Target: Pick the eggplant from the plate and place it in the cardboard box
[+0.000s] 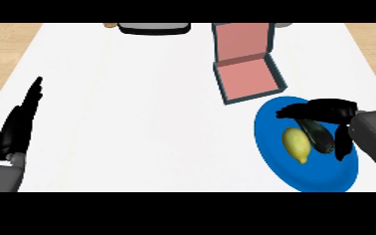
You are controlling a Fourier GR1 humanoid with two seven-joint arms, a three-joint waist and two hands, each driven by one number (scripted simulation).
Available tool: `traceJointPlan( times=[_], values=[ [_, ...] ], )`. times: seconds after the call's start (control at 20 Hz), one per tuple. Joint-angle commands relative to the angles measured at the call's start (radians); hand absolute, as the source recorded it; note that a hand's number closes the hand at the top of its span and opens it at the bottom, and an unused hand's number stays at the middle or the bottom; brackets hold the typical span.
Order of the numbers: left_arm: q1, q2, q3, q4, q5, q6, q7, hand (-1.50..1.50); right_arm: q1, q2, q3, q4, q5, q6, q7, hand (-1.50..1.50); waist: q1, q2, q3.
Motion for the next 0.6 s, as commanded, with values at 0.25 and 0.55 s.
traceJointPlan(
  times=[0.25,0.55],
  values=[
    [-0.049,-0.022,0.024,0.005,-0.022,-0.015,0.050,0.00,0.008,0.130,-0.108,0.051,0.003,-0.095,0.022,1.50,-0.003,0.004,0.004],
    [0.026,-0.022,0.025,-0.070,-0.031,-0.007,0.045,0.00,0.047,0.122,-0.262,0.135,-0.062,-0.256,0.248,1.50,-0.013,-0.006,0.004]
  ],
)
